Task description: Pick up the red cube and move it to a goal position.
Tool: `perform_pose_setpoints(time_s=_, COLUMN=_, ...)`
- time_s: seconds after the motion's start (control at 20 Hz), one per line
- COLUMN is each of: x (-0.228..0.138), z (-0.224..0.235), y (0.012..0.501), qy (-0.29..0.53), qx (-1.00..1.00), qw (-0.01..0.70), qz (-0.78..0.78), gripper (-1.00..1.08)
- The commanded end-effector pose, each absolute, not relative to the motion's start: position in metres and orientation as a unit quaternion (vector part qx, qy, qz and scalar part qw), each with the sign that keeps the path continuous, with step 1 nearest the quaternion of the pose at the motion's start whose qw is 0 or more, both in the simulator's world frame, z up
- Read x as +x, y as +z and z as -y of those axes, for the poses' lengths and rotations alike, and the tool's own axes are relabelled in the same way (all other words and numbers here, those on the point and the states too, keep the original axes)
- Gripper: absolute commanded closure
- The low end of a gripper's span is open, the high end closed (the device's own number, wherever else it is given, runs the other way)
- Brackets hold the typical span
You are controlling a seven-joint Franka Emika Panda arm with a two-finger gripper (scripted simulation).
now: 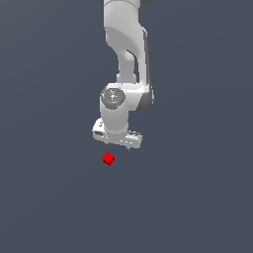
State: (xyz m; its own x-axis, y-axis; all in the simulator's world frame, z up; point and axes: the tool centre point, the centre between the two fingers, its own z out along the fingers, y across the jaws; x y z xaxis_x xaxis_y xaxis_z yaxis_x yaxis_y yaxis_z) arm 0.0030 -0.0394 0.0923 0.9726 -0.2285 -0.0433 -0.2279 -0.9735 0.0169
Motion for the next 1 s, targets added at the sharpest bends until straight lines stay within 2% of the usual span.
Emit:
perform_pose_setpoints(time_s=0.0, x=0.012, z=0.05, y=0.074, qy=-0.017, qx=0.989, qw=0.005, qz=0.149, gripper=-0.92)
perform_pose_setpoints(time_s=0.45, x=0.034, z=0.08, y=0.03, qy=-0.003, qx=0.971, qw=0.001, qz=0.238, gripper=-0.92)
perform_pose_setpoints(time_s=0.95, x=0.039, z=0.088, y=0.02, qy=0.0, qx=0.966, qw=0.0, qz=0.259, gripper=-0.92)
